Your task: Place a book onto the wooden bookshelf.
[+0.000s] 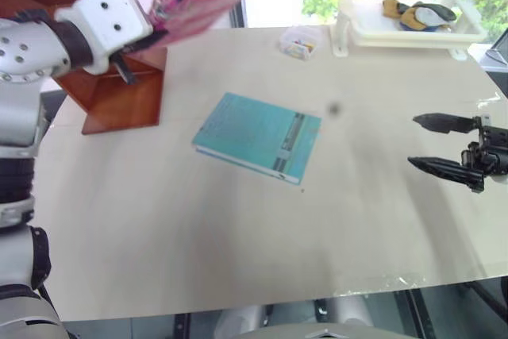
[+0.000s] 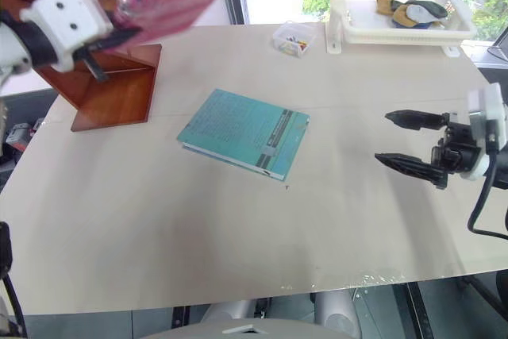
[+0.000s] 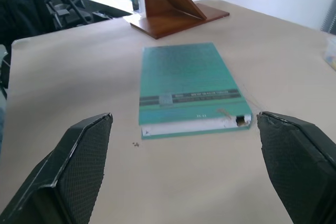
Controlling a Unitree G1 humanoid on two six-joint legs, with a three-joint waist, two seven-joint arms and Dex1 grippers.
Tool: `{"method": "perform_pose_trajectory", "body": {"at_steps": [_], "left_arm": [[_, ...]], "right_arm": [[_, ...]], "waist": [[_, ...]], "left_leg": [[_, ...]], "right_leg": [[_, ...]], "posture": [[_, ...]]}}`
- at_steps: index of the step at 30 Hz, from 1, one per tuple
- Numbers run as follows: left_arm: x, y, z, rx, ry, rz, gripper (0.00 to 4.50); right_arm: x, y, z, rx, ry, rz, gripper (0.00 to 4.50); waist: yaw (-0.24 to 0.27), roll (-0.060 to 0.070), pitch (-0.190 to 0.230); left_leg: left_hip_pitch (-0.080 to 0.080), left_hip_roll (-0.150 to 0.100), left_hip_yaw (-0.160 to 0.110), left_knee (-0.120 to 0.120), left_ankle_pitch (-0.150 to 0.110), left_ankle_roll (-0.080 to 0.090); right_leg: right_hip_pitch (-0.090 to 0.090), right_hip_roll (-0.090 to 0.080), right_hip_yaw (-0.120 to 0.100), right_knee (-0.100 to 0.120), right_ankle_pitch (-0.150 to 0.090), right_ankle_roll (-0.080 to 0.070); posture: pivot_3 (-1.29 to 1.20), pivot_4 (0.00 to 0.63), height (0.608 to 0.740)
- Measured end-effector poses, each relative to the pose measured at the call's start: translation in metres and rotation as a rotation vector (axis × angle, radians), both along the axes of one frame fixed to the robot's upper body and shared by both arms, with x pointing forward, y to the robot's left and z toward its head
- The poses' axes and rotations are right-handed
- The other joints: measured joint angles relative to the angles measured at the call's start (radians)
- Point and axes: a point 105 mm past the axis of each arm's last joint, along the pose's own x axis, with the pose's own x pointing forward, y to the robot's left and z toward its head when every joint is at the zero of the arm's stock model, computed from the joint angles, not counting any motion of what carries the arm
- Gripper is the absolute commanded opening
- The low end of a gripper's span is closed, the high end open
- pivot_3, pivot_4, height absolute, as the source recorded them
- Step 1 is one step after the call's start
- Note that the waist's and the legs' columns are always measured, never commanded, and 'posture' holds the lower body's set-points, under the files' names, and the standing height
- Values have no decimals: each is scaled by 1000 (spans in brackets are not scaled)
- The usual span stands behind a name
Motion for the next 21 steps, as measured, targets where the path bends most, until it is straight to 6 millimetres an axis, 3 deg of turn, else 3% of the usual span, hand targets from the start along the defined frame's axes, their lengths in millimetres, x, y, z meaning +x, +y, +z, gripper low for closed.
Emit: {"method": "perform_pose_trajectory", "body": {"at_steps": [4,12,21], "left_arm": [[-6,15,22,144,-93,60,247],[-12,43,22,314,-34,175,247],[-28,67,37,397,8,293,247]], "right_arm": [[-1,5,15,79,-22,58,4500],[-3,11,51,246,-81,172,4500],[-1,8,57,309,-65,197,4500]], "waist": [[-2,-1,1],[-6,-3,2],[-5,-3,2]], "left_leg": [[-1,0,0,0,0,0],[-3,0,-1,4,0,1],[-11,-1,-3,9,-1,1]], "right_leg": [[-1,0,0,1,0,0],[-2,3,-2,2,0,0],[-6,3,-5,5,0,0]], "posture": [[0,150,740],[0,150,740],[0,150,740]]}}
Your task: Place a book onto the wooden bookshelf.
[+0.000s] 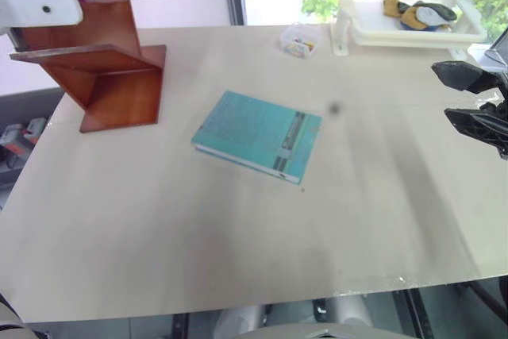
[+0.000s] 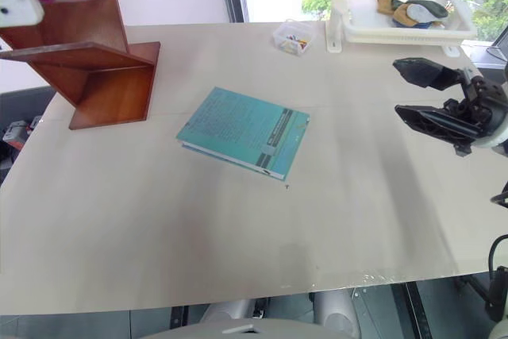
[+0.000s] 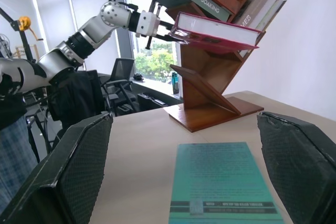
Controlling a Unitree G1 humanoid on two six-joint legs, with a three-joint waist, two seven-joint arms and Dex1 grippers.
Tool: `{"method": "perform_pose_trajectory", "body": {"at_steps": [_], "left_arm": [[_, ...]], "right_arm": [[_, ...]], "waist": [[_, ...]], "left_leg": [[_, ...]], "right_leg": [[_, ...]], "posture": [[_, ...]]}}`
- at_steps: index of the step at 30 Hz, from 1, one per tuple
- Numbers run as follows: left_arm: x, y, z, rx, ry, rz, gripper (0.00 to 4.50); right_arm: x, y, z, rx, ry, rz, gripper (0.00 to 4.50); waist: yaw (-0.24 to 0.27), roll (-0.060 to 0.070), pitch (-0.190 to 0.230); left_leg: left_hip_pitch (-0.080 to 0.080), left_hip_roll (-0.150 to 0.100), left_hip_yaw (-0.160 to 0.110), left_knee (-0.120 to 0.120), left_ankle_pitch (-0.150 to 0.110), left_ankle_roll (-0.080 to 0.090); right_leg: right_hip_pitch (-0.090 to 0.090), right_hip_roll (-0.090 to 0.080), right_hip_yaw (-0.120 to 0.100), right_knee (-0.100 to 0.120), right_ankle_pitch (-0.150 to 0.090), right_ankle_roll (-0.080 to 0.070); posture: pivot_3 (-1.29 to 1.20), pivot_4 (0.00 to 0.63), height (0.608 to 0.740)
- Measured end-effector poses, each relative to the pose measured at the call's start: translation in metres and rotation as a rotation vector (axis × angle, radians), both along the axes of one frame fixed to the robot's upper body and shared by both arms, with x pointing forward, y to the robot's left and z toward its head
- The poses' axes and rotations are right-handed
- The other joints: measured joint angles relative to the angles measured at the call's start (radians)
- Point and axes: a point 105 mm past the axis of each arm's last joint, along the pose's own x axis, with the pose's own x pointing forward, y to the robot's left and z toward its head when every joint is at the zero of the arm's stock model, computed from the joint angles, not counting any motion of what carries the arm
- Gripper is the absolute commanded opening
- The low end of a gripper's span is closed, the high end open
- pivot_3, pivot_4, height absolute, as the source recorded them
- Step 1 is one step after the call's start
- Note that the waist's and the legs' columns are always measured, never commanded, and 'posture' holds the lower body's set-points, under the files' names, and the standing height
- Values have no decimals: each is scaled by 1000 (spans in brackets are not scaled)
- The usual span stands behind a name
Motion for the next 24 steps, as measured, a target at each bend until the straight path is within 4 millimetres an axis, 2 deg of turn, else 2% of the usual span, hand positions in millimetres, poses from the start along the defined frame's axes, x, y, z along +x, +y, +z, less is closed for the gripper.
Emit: {"method": "perform_pose_trajectory", "body": {"at_steps": [3,8,12,16,17,19,20,21,24], "left_arm": [[-5,13,-8,-7,66,69,247],[-11,52,-37,-36,190,227,247],[-17,87,-39,-30,158,314,247],[-17,95,-35,0,129,295,247],[-16,97,-35,2,125,296,1262],[-17,105,-33,8,107,324,2052],[-17,110,-33,11,101,345,2220],[-17,112,-31,19,91,357,2874],[-18,118,-26,37,73,381,4037]], "right_arm": [[1,0,-1,1,4,7,4500],[3,1,0,1,-1,13,4500],[4,0,1,7,-2,12,4500],[6,2,1,23,-6,20,4500],[6,2,1,22,-7,19,4500],[6,2,1,21,-10,18,4500],[6,1,1,21,-12,17,4500],[6,1,1,21,-12,18,4500],[5,1,1,20,-14,19,4500]], "waist": [[-4,0,0],[-23,0,0],[-26,-1,0],[-24,-1,0],[-23,-1,0],[-26,-1,0],[-28,-1,0],[-27,-1,0],[-26,-1,0]], "left_leg": [[-2,0,0,1,0,0],[-1,0,1,2,0,0],[-1,0,1,2,0,0],[-1,0,1,2,0,0],[-1,-1,1,2,0,0],[-1,0,2,2,0,0],[-1,0,2,2,0,0],[-1,0,2,3,0,0],[-1,-1,2,3,0,0]], "right_leg": [[-3,0,0,9,0,0],[-3,0,0,10,0,0],[-4,0,1,10,0,0],[-4,-1,0,10,0,0],[-4,-1,0,11,0,0],[-5,-1,1,11,0,0],[-5,-1,1,12,0,0],[-5,0,1,12,0,0],[-5,-1,0,12,0,0]], "posture": [[0,150,740],[0,150,740],[0,150,740],[0,150,740],[0,150,740],[0,150,740],[0,150,740],[0,150,740],[0,150,740]]}}
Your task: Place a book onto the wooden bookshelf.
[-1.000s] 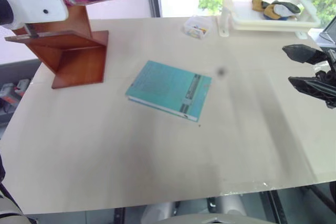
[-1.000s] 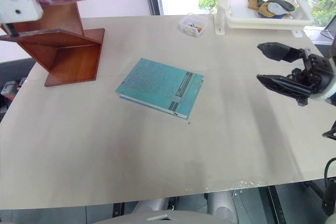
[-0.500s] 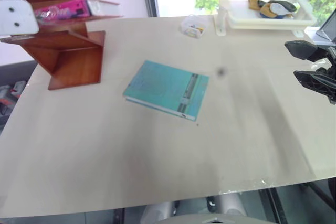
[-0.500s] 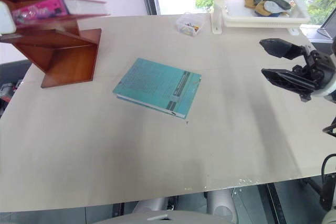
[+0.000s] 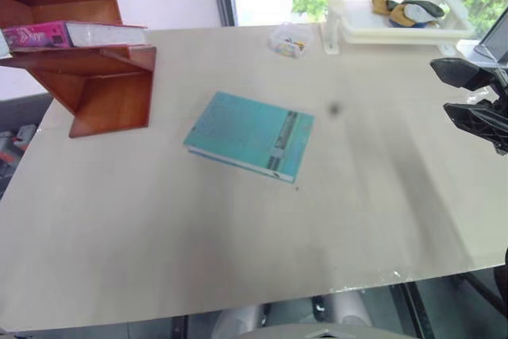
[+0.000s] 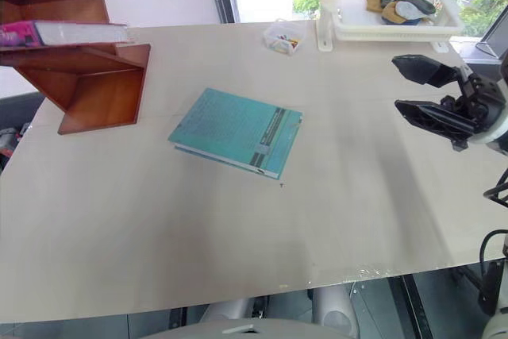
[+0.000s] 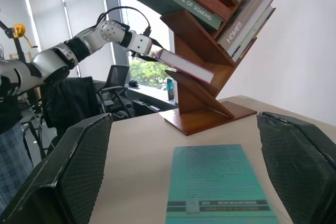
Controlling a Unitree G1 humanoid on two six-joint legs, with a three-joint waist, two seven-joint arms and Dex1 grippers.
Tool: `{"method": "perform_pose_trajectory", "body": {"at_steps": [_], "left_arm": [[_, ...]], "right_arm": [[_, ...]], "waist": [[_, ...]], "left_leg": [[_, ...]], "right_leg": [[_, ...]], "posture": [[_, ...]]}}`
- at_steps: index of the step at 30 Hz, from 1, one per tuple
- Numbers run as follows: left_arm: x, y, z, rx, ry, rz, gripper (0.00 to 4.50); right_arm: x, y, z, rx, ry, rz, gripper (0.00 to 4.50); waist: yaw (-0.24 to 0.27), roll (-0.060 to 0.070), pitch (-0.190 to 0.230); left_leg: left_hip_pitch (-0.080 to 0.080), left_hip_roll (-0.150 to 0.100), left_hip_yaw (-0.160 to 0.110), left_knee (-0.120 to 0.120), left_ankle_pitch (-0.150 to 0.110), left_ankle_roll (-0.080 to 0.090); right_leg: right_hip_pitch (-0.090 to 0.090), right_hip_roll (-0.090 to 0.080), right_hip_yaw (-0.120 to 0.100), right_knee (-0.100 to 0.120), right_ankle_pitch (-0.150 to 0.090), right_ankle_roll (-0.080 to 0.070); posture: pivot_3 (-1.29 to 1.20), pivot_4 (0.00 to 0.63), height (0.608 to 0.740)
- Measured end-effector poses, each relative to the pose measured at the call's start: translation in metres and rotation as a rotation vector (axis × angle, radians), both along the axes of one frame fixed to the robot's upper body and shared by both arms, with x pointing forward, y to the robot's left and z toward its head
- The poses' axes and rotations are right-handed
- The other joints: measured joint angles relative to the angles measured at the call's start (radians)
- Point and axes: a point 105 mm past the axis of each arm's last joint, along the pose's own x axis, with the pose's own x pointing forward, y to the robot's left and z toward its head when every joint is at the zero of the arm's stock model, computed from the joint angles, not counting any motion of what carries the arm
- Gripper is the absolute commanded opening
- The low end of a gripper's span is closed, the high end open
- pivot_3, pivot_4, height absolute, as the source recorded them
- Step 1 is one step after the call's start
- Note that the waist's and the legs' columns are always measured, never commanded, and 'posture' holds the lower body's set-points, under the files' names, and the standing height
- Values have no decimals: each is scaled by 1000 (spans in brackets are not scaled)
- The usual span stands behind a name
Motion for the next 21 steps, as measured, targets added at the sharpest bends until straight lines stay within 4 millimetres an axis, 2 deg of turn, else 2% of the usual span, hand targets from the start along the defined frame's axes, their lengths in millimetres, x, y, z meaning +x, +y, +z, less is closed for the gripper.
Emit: {"method": "perform_pose_trajectory", "body": {"at_steps": [1,9,13,16,18,19,21], "left_arm": [[0,2,1,6,-2,10,4457],[-1,2,-3,6,46,23,4457],[-2,-9,0,-138,2,-42,4457],[5,-40,-1,-331,-23,-208,4457],[10,-69,-6,-506,-33,-351,4457],[6,-101,-17,-703,-2,-502,4457],[-4,-131,-42,-895,106,-609,4457]], "right_arm": [[0,0,0,0,0,0,4500],[0,0,0,0,0,-4,4500],[0,-2,0,-10,2,-16,4500],[0,-3,-1,-14,10,-24,4500],[0,-5,-4,-22,28,-33,4500],[-1,-8,-9,-33,49,-48,4500],[-1,-13,-18,-41,85,-73,4500]], "waist": [[0,0,0],[1,0,0],[0,0,0],[3,0,0],[6,1,-1],[5,2,-2],[1,2,-2]], "left_leg": [[0,0,0,0,0,0],[0,0,-1,0,0,0],[0,0,-1,0,0,0],[0,0,-2,1,0,0],[0,0,-3,2,0,0],[-1,0,-3,2,0,0],[-2,2,-3,3,-1,1]], "right_leg": [[0,0,0,0,0,0],[0,-1,-1,0,0,0],[0,-1,-1,0,0,0],[0,-2,-2,0,0,0],[0,-3,-2,1,0,0],[1,-4,-2,1,0,0],[0,-5,-1,1,0,0]], "posture": [[0,150,740],[0,150,740],[0,150,740],[0,150,740],[0,150,740],[0,150,740],[0,150,740]]}}
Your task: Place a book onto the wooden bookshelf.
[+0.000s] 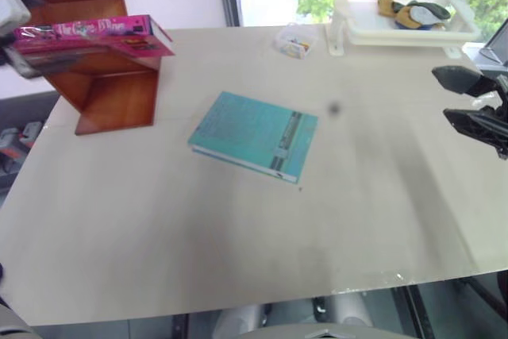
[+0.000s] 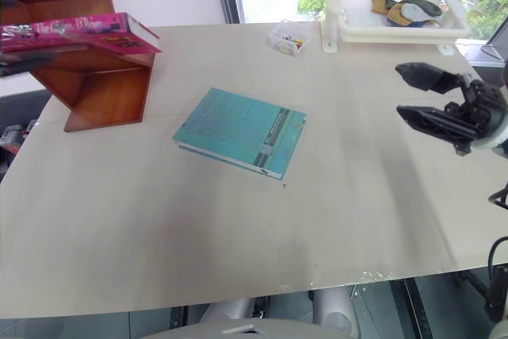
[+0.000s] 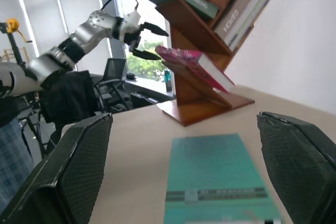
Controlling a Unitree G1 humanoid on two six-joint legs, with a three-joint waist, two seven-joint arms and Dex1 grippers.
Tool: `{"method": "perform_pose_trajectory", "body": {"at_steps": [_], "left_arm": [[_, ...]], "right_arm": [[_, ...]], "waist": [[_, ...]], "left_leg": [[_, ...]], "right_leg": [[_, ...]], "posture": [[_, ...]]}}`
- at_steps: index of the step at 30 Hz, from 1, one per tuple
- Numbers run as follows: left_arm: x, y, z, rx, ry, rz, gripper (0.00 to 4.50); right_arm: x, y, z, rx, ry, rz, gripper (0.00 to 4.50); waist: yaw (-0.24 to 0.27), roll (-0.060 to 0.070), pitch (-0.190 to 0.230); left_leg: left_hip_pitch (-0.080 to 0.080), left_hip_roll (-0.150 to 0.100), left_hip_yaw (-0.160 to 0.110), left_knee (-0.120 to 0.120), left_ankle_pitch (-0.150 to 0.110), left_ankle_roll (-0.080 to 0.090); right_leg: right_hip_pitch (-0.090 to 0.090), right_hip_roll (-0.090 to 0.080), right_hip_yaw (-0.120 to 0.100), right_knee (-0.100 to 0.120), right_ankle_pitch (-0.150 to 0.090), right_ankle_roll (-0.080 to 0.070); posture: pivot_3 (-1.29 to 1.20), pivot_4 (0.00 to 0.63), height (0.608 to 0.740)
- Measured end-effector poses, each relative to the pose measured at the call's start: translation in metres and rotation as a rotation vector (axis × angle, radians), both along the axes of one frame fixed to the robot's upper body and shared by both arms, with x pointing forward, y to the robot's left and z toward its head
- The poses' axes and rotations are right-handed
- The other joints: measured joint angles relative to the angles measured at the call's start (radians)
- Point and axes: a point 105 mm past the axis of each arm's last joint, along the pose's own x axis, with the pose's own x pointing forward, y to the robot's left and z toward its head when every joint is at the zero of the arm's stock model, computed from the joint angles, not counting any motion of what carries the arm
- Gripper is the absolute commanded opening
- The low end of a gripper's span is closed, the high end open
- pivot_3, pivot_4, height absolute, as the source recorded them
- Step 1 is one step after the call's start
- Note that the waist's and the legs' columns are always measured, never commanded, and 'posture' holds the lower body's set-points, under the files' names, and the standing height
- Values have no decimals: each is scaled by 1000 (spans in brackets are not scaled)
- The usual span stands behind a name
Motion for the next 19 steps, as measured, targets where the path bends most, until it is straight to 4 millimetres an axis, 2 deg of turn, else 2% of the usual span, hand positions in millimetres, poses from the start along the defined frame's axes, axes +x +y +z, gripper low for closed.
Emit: {"method": "perform_pose_trajectory", "body": {"at_steps": [4,7,9,12,14,17,19], "left_arm": [[-40,-34,-89,-192,349,-44,4457],[-55,-43,-125,-338,415,15,4457],[-57,-40,-137,-376,417,61,4457],[-60,-31,-162,-421,418,166,4457],[-62,-28,-175,-446,436,212,4457],[-65,-26,-187,-473,452,235,4457],[-66,-22,-193,-474,459,251,4457]], "right_arm": [[-5,-24,-32,-19,124,-117,4500],[-10,-41,-67,-92,224,-222,4500],[-10,-49,-81,-145,239,-279,4500],[-9,-71,-110,-277,275,-418,4500],[-13,-82,-129,-349,306,-469,4500],[-20,-97,-151,-440,332,-519,4500],[-24,-104,-158,-460,347,-537,4500]], "waist": [[-25,1,0],[-16,1,0],[-10,1,0],[4,1,0],[9,1,1],[14,1,1],[12,1,1]], "left_leg": [[2,1,2,-5,0,0],[4,1,4,-4,0,0],[6,1,5,-3,0,-1],[29,2,7,-7,-2,3],[37,3,5,-9,-3,3],[37,2,4,-8,-2,2],[37,2,5,-8,0,-1]], "right_leg": [[-1,2,5,-2,0,0],[1,1,8,-4,0,0],[2,1,9,-4,0,-1],[23,2,10,-6,0,-1],[33,2,8,-9,0,-1],[34,2,8,-10,0,-1],[34,2,8,-10,0,-1]], "posture": [[0,150,740],[0,150,740],[0,150,740],[0,150,740],[0,150,740],[0,150,740],[0,150,740]]}}
